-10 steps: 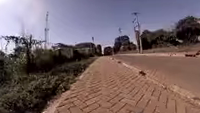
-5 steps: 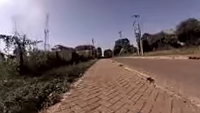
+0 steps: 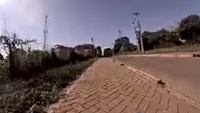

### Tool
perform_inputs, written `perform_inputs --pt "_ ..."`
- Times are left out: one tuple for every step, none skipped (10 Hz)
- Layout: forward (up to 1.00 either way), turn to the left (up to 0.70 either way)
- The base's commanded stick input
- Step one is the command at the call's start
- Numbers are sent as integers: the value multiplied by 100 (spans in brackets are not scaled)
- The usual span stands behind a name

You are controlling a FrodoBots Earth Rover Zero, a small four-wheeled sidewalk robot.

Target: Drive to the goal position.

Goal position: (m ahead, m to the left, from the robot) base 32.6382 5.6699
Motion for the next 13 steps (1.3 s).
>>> perform_inputs --pt "100 0" --pt "100 0" --pt "100 0" --pt "100 0" --pt "100 0" --pt "100 0" --pt "100 0" --pt "100 0" --pt "100 0" --pt "100 0" --pt "100 0" --pt "100 0" --pt "100 0"
